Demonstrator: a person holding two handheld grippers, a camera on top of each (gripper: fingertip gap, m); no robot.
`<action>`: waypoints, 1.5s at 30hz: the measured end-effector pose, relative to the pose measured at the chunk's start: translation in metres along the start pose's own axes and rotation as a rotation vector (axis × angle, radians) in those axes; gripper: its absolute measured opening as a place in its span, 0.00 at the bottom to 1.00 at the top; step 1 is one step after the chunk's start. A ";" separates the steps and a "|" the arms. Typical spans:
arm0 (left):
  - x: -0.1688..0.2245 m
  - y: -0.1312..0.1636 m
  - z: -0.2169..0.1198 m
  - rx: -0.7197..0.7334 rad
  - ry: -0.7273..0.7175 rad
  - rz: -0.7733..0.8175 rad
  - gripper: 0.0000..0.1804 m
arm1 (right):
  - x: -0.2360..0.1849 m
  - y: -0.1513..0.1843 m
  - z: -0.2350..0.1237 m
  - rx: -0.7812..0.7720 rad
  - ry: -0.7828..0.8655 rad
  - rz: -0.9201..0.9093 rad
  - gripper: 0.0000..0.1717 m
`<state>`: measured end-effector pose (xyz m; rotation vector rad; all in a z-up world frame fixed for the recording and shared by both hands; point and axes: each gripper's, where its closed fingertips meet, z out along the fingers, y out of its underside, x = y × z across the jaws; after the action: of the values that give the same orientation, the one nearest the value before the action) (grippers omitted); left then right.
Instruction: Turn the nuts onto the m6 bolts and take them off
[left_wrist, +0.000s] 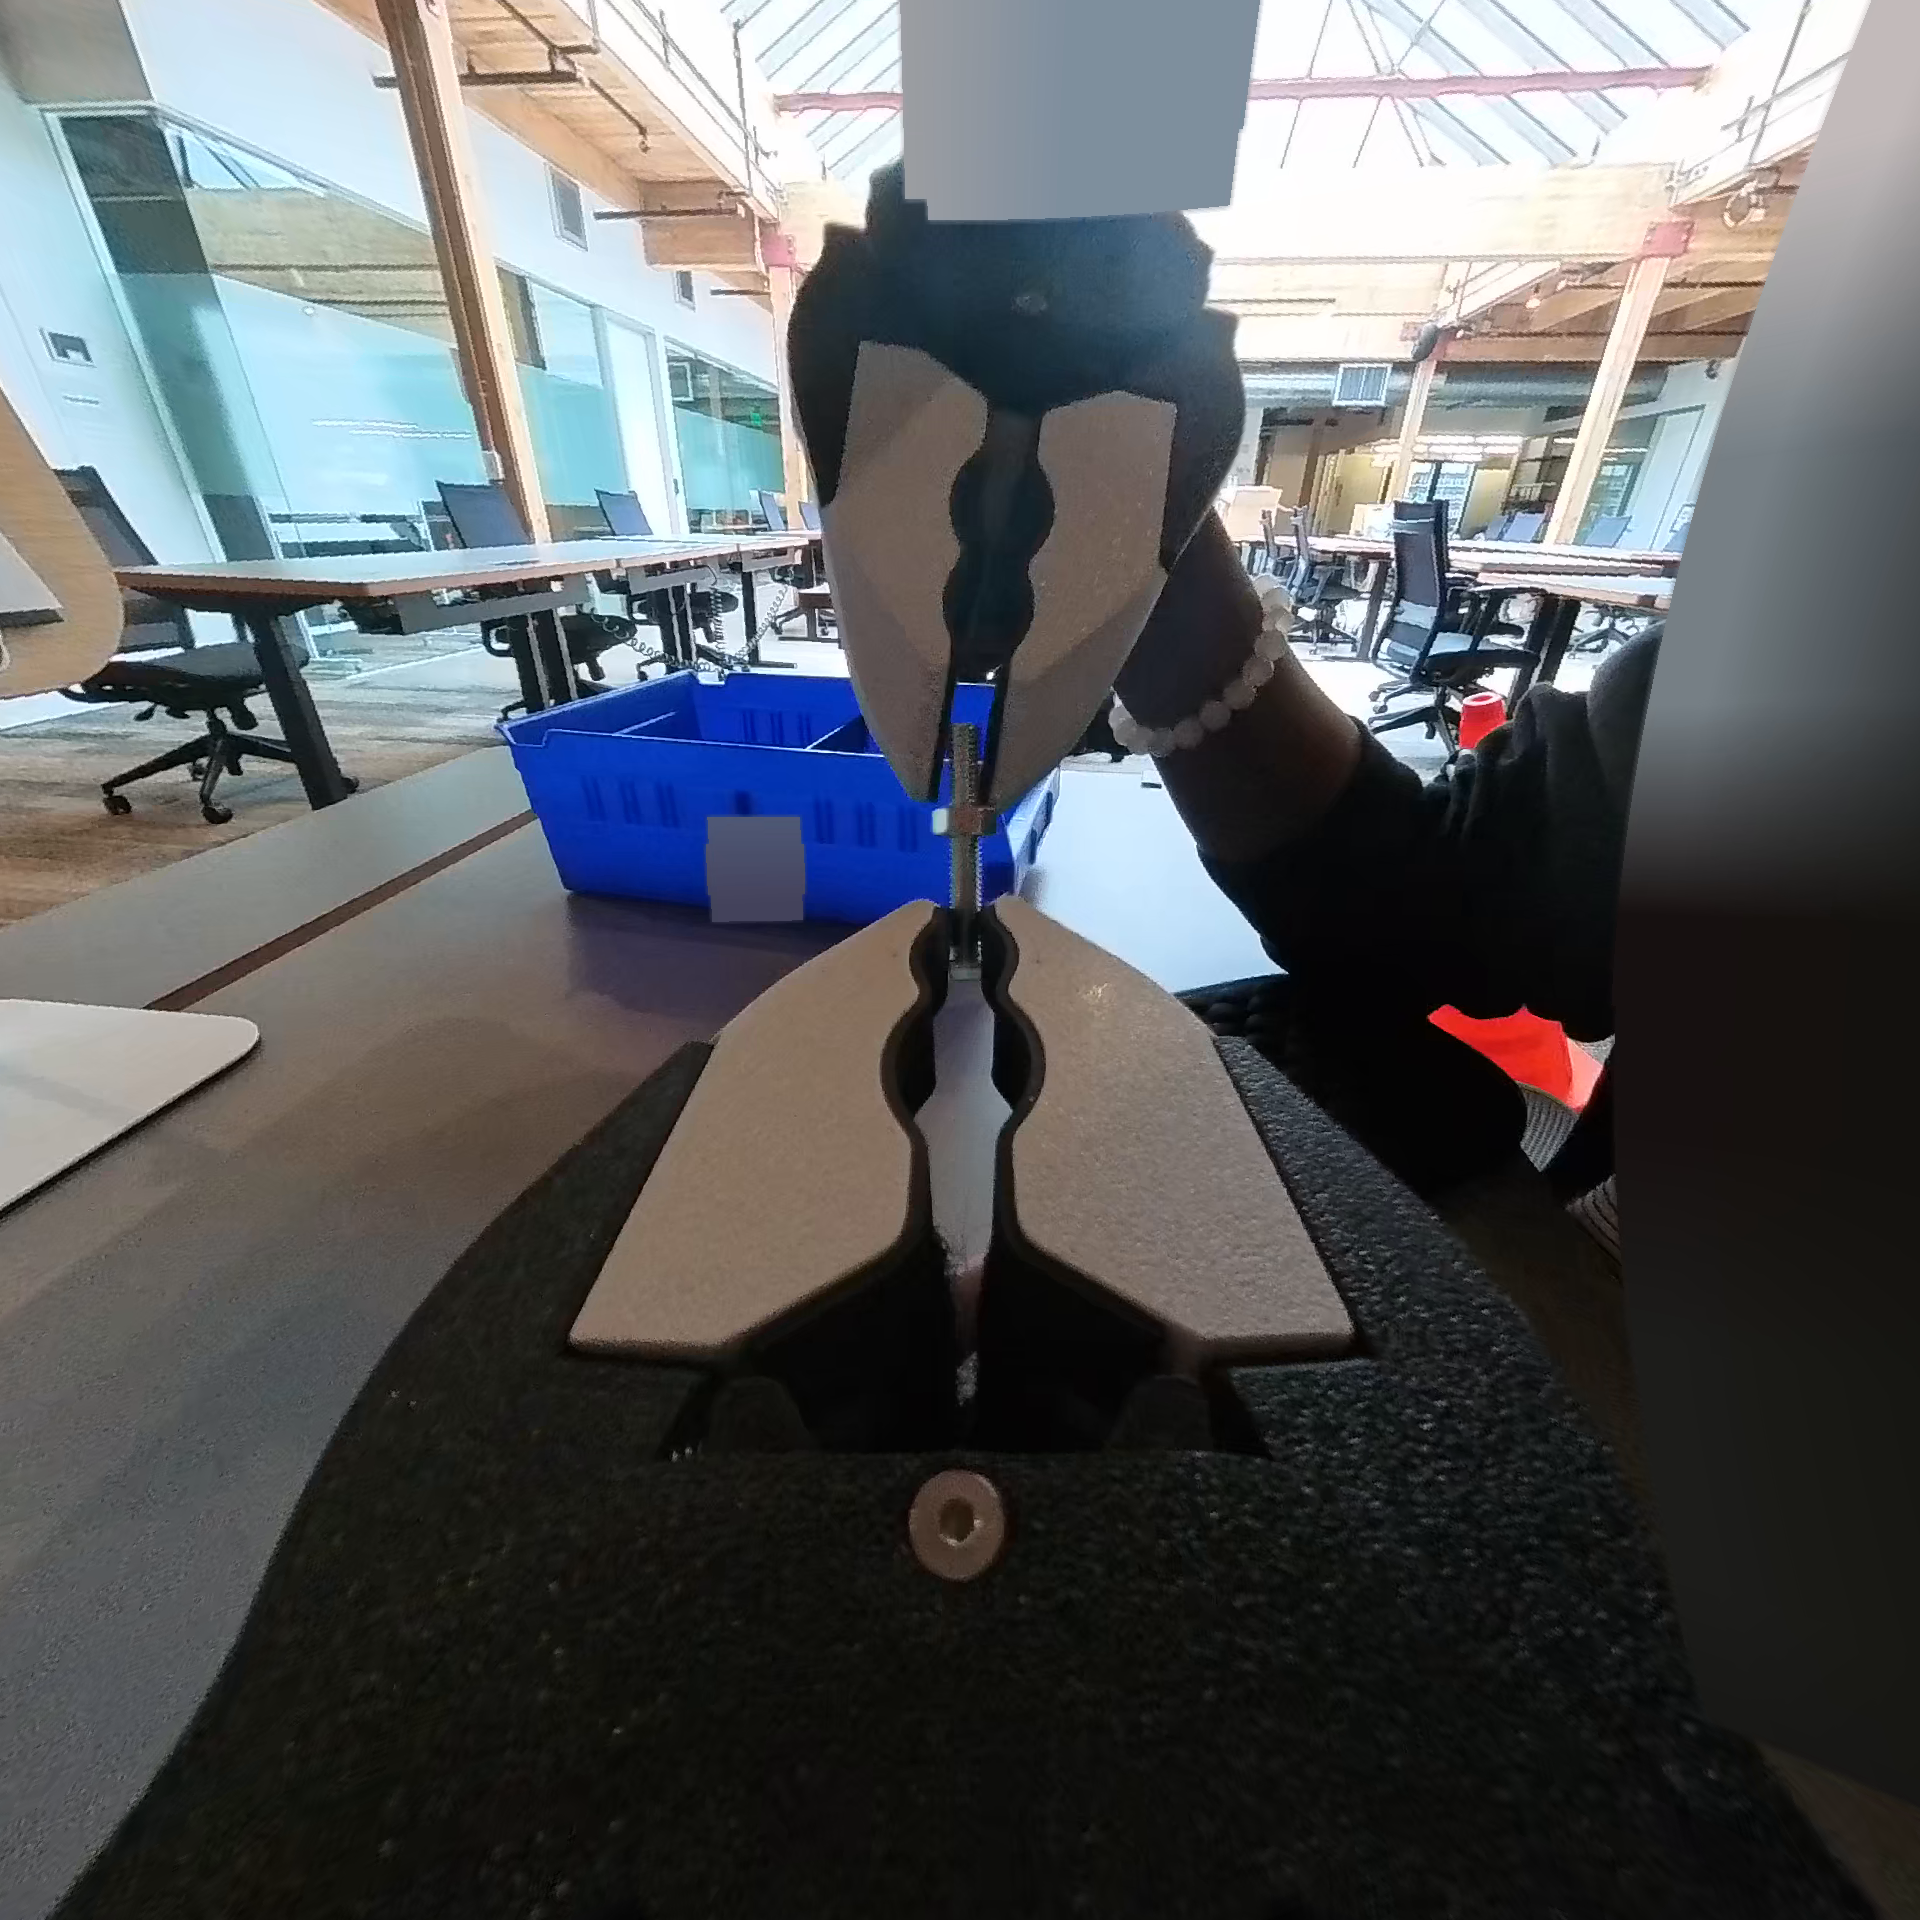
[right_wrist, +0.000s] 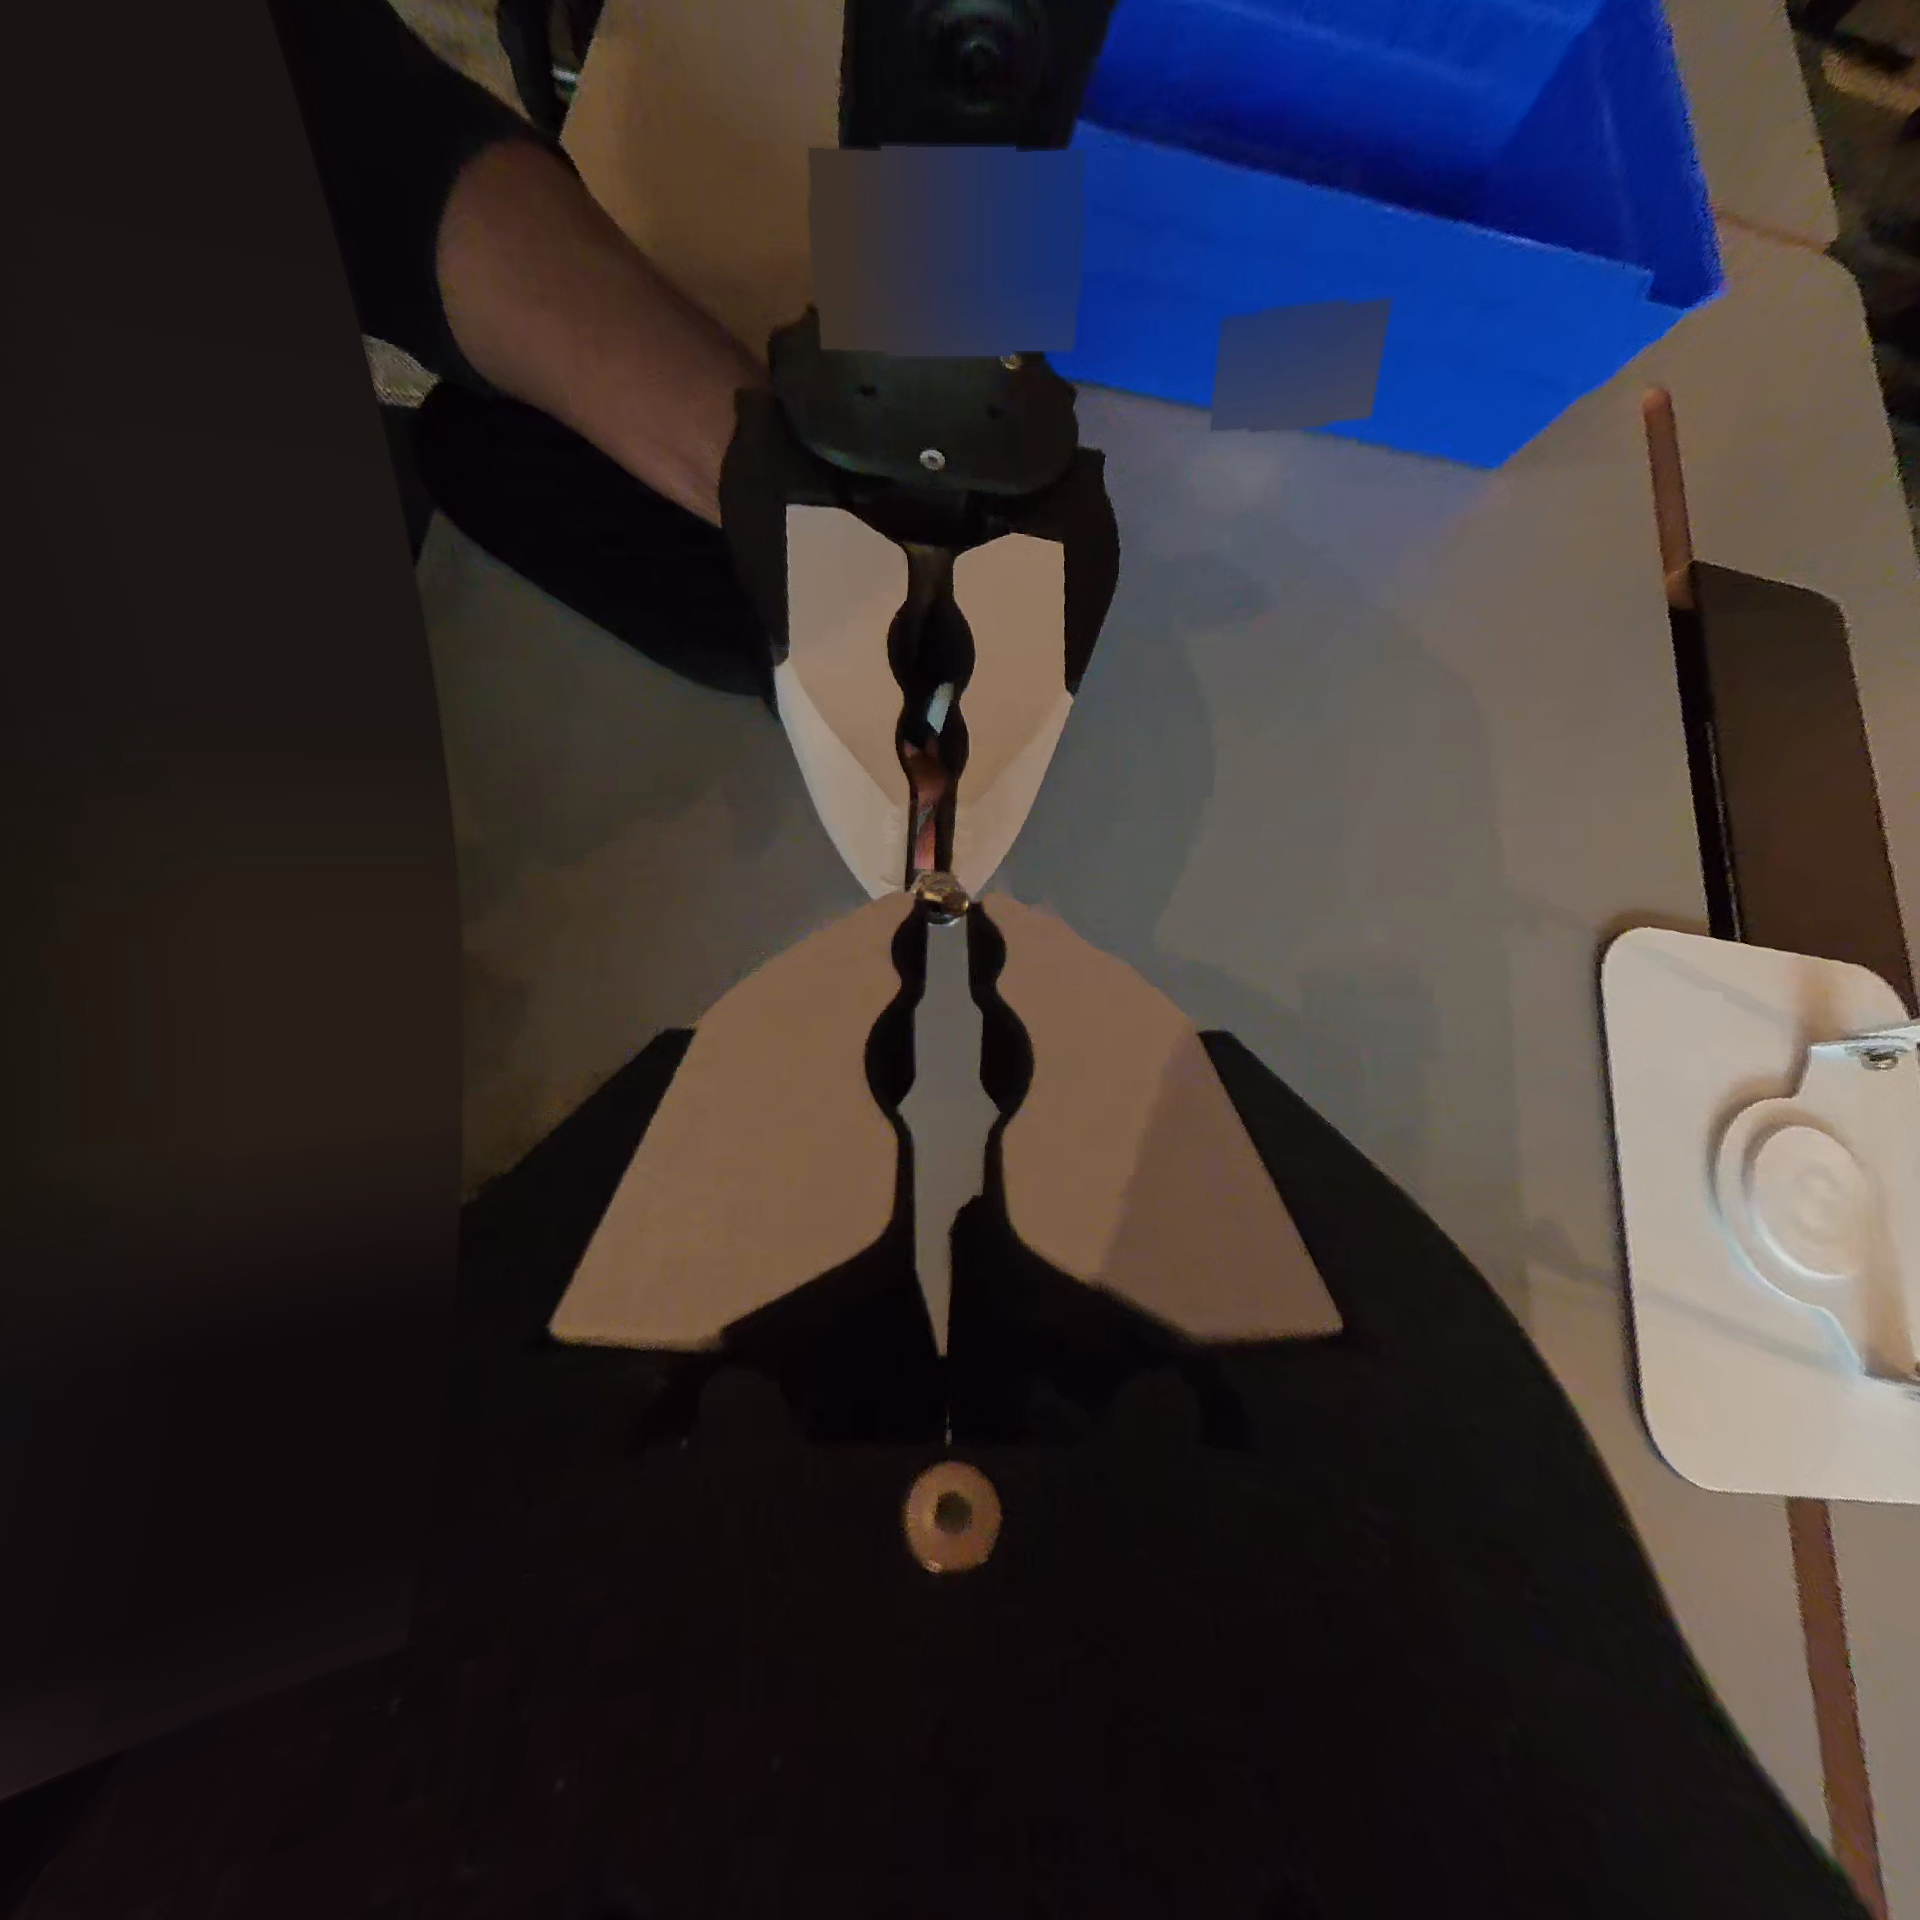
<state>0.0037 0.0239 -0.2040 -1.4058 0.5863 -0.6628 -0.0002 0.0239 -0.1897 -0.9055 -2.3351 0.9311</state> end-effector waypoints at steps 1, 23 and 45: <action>0.000 0.000 0.000 0.000 -0.004 -0.001 0.03 | 0.000 -0.001 0.001 -0.001 0.002 -0.002 0.04; -0.010 0.030 0.003 -0.147 -0.084 0.067 0.26 | -0.001 0.000 0.010 -0.072 0.032 0.032 0.02; 0.012 0.046 0.010 -0.204 0.050 0.065 0.08 | -0.017 0.008 0.019 -0.137 -0.056 -0.004 0.02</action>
<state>0.0228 0.0243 -0.2489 -1.5559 0.7531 -0.6002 0.0029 0.0081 -0.2115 -0.9392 -2.4730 0.8126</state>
